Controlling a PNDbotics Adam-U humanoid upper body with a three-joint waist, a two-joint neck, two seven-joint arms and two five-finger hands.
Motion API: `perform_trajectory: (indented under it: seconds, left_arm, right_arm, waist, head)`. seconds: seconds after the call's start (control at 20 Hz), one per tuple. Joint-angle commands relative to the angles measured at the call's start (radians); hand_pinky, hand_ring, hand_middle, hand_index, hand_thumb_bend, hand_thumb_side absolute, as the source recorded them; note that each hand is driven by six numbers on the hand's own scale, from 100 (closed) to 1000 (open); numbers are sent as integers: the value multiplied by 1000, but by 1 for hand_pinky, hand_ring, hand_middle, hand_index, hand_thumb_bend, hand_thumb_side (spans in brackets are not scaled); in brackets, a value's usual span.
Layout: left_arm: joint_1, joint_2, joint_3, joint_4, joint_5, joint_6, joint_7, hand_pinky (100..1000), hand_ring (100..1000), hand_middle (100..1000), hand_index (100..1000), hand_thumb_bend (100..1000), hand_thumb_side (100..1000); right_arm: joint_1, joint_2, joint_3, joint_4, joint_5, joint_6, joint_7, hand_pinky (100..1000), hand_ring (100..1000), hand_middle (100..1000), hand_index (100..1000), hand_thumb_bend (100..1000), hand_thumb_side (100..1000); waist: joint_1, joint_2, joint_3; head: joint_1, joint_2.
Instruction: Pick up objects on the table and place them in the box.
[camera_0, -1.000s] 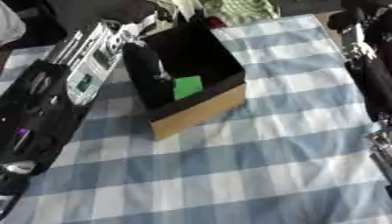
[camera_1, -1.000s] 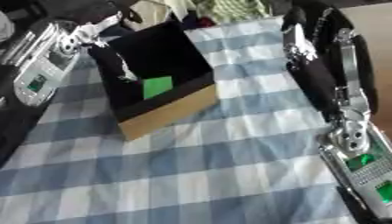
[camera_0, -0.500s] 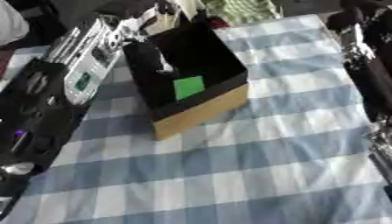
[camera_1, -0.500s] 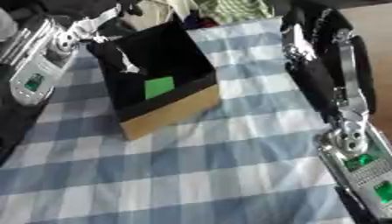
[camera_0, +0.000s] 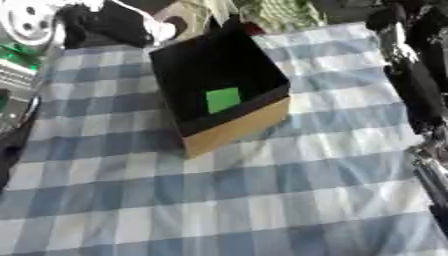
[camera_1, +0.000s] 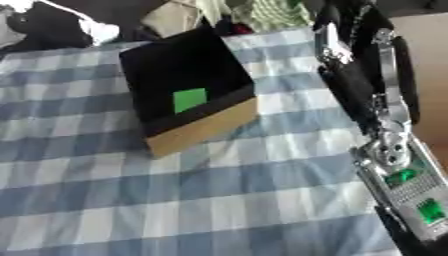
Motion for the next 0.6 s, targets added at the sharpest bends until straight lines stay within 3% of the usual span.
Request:
perform_trajectory:
  seconds: [0.05, 0.3, 0.6]
  left_arm:
    - [25, 61, 51, -99, 58, 26, 73, 834, 828, 794, 874, 478, 158]
    - [127, 88, 84, -111, 171, -17, 242, 832, 821, 790, 879, 434, 188]
    - [276, 72, 133, -111, 330, -131, 476, 828, 822, 790, 895, 363, 290]
  right_arm:
    - [-7, -4, -15, -15, 11, -1, -3, 857, 745, 645, 800, 100, 626]
    - [-11, -5, -21, -15, 15, 2, -5, 856, 745, 646, 799, 100, 619]
    - [-21, -7, -32, -15, 21, -1, -21, 855, 747, 650, 798, 100, 611]
  waist:
    - [-9, -26, 6]
    - [-22, -29, 19]
    - [-38, -26, 30]
  head:
    - [-8, 4]
    - [-14, 11]
    - [-12, 19]
